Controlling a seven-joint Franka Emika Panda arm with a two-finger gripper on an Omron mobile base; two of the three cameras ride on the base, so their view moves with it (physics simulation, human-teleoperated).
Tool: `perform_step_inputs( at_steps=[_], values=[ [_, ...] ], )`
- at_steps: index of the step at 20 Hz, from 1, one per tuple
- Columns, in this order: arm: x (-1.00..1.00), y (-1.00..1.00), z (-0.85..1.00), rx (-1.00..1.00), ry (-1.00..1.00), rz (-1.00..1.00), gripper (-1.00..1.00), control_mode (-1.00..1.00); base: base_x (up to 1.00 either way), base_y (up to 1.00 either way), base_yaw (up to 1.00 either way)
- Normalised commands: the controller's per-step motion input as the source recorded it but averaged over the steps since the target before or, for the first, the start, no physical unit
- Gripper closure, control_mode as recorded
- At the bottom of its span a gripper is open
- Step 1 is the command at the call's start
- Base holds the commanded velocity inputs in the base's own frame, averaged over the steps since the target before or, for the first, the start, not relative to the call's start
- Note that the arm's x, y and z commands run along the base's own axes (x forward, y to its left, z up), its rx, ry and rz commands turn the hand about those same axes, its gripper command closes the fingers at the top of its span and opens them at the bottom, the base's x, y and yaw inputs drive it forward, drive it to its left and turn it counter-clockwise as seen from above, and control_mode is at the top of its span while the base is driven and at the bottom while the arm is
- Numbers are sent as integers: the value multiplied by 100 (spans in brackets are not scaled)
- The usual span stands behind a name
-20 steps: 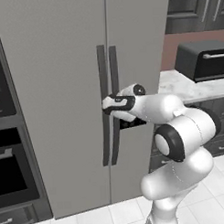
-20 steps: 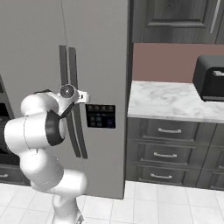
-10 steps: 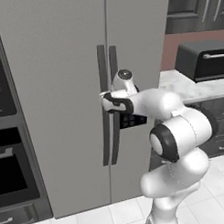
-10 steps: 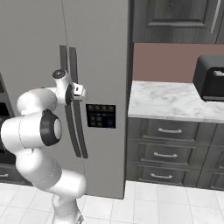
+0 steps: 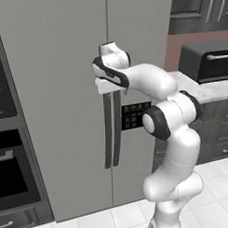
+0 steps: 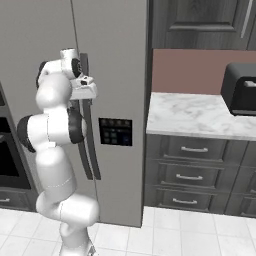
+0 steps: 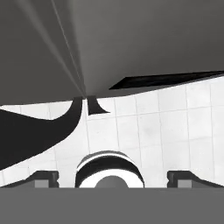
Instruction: Store the kebab skewer in the freezer for long-term storage. Close the freezer door after placing the cooked food.
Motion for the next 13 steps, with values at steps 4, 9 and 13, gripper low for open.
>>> perform_step_inputs(
  at_steps=[4,9,13],
  values=[
    [-27,-23,12,6,-7,-1,-100,-100,0,0,0],
    [-34,-39,-1,11,-19,-1,-100,-100,0,0,0],
    [-40,-59,-19,19,-46,0,-100,-100,0,0,0]
  ],
)
